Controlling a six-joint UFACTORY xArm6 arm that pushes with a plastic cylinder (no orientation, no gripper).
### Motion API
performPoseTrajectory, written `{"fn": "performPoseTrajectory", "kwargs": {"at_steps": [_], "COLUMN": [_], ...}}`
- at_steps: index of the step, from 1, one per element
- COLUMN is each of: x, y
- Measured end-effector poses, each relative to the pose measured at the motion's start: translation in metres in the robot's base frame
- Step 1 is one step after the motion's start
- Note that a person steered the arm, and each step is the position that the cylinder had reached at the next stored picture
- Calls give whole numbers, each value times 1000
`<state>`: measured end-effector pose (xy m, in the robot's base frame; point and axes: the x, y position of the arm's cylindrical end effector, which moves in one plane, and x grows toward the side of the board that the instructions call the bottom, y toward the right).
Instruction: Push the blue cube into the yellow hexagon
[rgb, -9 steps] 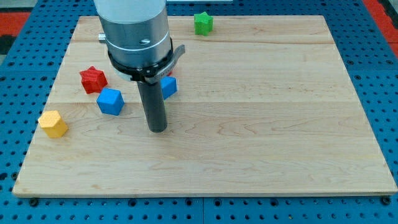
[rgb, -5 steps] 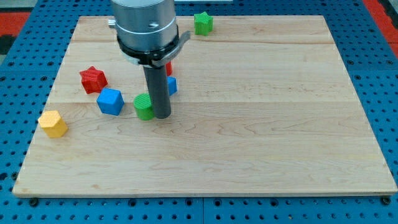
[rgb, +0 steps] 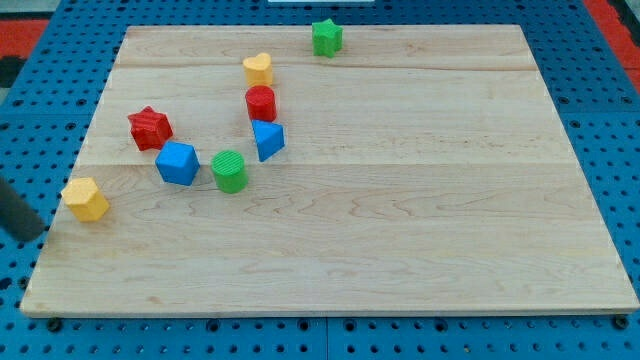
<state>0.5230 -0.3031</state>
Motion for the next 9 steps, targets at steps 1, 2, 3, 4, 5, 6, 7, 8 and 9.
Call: {"fn": "performPoseTrajectory", "kwargs": {"at_steps": [1, 2, 3, 4, 5, 6, 7, 8, 9], "x": [-32, -39, -11, -6, 13, 13, 9, -34, -86], "y": [9, 68, 127, 84, 96, 153, 95, 63, 80]}}
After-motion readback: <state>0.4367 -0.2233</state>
